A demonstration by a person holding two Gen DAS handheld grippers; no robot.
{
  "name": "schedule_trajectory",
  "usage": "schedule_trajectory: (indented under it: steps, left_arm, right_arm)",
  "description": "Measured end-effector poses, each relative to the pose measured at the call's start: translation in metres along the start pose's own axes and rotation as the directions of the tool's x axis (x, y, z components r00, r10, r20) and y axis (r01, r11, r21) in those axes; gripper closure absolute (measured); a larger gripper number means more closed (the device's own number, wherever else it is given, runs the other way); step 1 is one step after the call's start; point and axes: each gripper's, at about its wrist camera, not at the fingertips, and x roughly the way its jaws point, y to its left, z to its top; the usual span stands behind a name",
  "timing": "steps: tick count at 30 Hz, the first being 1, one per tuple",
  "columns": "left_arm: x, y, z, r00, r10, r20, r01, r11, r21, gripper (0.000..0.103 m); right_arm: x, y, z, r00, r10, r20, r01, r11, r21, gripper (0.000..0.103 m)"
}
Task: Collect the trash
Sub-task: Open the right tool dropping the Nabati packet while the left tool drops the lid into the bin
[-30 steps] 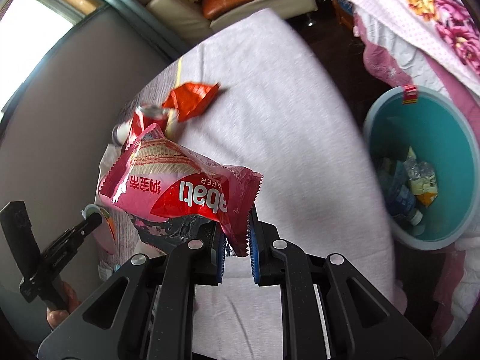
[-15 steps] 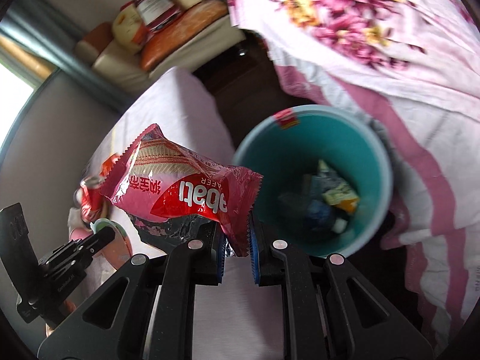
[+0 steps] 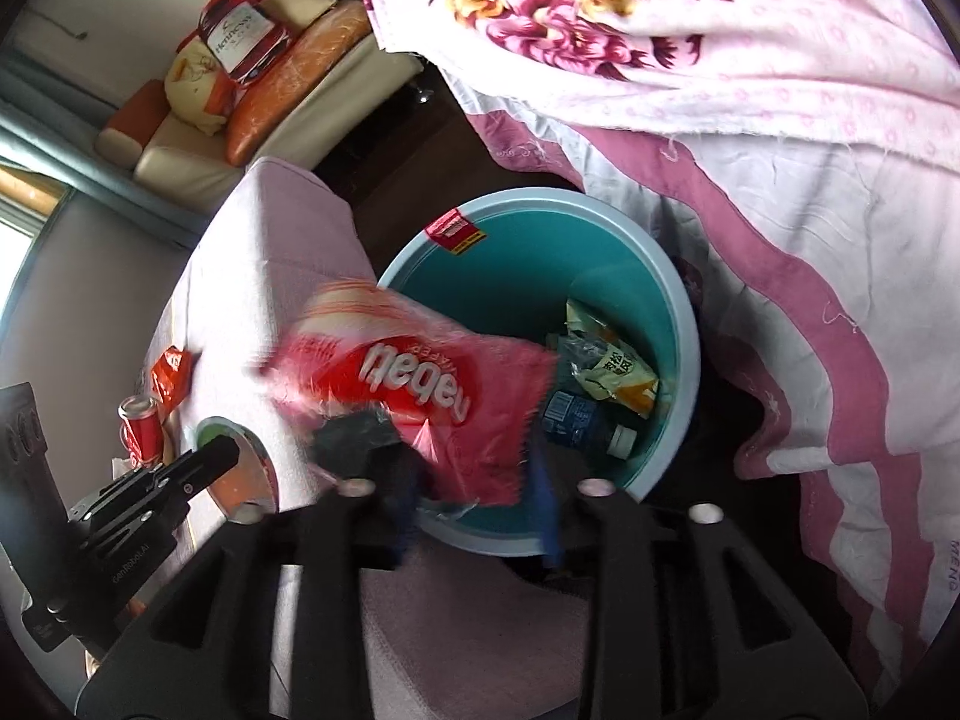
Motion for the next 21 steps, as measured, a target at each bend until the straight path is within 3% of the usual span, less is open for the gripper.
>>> schedule_trajectory:
  steps: [7,15,21]
  left_arm:
    - [0.013,-0.004,0.005,1.000,-0.005,-0.025,0.005,1.000,-0.003,0.097]
    - [0.020,-0.011,0.008,0.999,-0.020,-0.031,0.020,1.000,0.004,0.097]
    - [0.025,-0.015,0.010,0.999,-0.024,-0.037,0.025,1.000,0.002,0.095]
  right_arm:
    - [0.003,-0.011,0.005,1.000,0.013,0.007,-0.014,0.999,0.042,0.037]
    - [-0.004,-0.018,0.007,1.000,-0.005,0.019,0.003,0.997,0.076,0.028]
    - [-0.008,-0.026,0.008,0.999,-0.026,0.024,0.023,0.994,0.108,0.028]
